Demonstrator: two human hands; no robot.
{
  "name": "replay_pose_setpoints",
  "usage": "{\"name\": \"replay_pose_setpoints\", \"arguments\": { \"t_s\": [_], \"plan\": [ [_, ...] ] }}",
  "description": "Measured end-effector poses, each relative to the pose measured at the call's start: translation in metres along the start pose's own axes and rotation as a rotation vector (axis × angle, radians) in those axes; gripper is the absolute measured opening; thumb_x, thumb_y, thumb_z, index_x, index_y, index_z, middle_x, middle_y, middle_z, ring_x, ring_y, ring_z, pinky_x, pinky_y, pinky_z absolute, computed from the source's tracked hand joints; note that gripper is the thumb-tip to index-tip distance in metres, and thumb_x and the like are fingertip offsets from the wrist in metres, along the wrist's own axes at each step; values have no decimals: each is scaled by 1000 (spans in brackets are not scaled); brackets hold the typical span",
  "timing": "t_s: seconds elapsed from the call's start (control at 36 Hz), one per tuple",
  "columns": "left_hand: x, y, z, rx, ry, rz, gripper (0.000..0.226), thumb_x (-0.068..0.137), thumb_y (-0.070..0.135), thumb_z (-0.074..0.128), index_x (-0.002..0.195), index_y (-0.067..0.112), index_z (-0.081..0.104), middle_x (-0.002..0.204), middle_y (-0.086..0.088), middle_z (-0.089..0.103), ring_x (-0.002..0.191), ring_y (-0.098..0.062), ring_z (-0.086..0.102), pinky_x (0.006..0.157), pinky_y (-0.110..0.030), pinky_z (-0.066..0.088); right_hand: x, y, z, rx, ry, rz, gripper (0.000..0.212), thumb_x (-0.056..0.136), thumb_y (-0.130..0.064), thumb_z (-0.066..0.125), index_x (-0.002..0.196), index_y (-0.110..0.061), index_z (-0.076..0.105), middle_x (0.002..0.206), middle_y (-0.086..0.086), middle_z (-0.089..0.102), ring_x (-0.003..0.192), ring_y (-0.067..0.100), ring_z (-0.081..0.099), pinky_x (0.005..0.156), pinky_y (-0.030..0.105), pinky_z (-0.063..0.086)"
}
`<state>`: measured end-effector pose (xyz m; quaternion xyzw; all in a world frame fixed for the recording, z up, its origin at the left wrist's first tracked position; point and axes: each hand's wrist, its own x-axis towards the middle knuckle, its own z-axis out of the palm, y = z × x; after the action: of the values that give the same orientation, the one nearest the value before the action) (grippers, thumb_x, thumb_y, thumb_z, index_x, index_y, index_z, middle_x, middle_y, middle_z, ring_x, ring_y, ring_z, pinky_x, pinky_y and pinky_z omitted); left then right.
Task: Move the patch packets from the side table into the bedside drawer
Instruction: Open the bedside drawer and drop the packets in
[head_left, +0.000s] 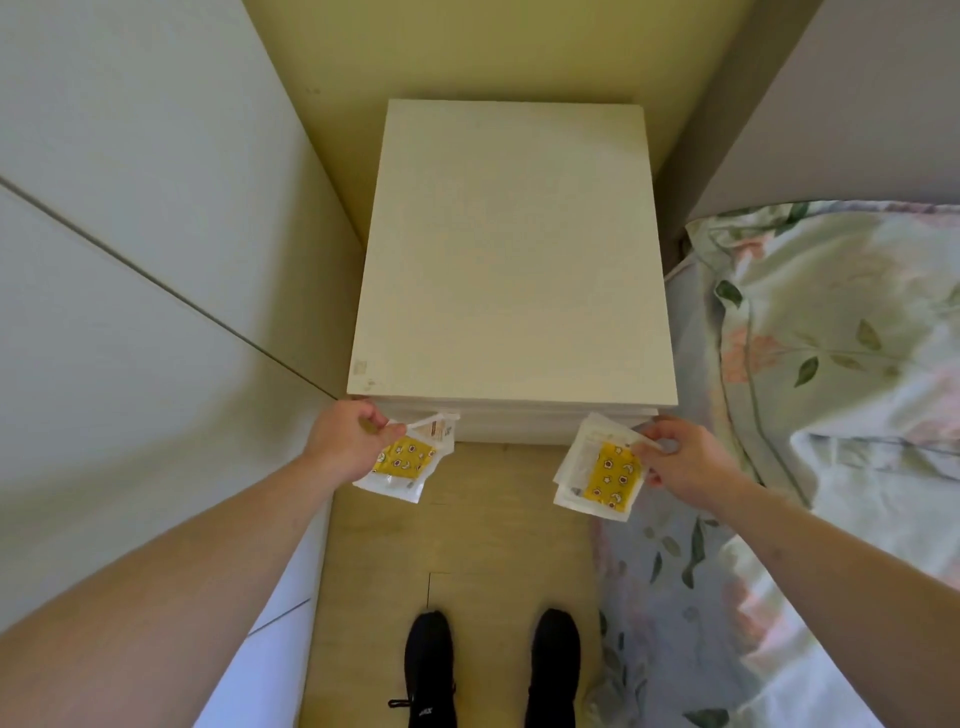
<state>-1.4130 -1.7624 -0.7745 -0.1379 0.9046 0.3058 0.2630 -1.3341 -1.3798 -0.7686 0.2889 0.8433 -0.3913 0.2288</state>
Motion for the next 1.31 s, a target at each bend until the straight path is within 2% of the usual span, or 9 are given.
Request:
{"name": "replay_pose_setpoints", "arguments": {
  "t_s": [0.14,0.22,0.33,0.44,0.64,0.81,0.92,1.14,1.31],
  "plan": [
    [-4,-2,-6,80,-24,-10,24,87,38,76,80,19,64,99,0,65,90,-23,61,76,-34,51,-6,3,0,-53,-26,-11,11,93,-24,66,83,-23,69,109,-2,68,81,20,71,82,45,61],
    [-12,-9,-8,104,-25,-5,24,87,36,76,80,15,65,109,4,65,93,-22,61,82,-36,53,-18,6,0,-88,-42,8,9,96,-23,64,92,-17,71,112,-4,60,83,20,69,82,42,60],
    [-28,-21,-9,51,-77,-26,24,89,28,75,75,13,62,138,-1,59,113,-23,58,89,-34,45,-34,14,0,-71,-76,65,12,97,-23,63,106,-19,70,106,2,69,77,16,69,71,32,59],
    [-46,-35,-13,86,-155,-46,22,89,28,75,76,14,65,151,1,50,127,-27,54,96,-36,44,-53,27,2,-109,-125,127,7,95,-22,65,102,-21,65,99,6,70,74,17,68,66,32,58],
    [-79,-54,-13,188,-265,-84,25,86,33,77,71,21,62,118,-2,70,100,-20,62,88,-35,50,-83,48,4,-295,-272,148,10,95,-25,64,102,-19,66,83,3,68,68,17,70,54,24,53],
    [-106,-71,-7,288,-349,-88,28,85,38,77,70,22,60,104,-1,70,96,-21,64,82,-36,51,-106,58,7,-293,-396,201,5,95,-24,65,96,-19,67,89,3,69,71,18,71,63,24,59],
    [-121,-79,2,322,-371,-70,35,85,40,77,64,25,54,81,3,61,77,-17,57,64,-28,42,-119,64,12,-268,-432,247,8,96,-21,64,103,-16,64,98,4,66,73,16,68,60,21,58],
    [-131,-78,-5,353,-546,-103,34,86,43,76,65,25,55,98,5,66,92,-16,64,82,-32,52,-140,75,9,-251,-436,256,6,95,-27,65,95,-22,68,102,7,70,80,21,72,71,32,63],
    [-129,-24,-19,313,-647,-16,37,89,39,73,66,21,50,55,12,44,48,-3,40,52,-21,34,-146,40,-4,-193,-365,188,6,96,-28,63,92,-26,67,92,2,70,65,11,65,51,13,47]
  ]
}}
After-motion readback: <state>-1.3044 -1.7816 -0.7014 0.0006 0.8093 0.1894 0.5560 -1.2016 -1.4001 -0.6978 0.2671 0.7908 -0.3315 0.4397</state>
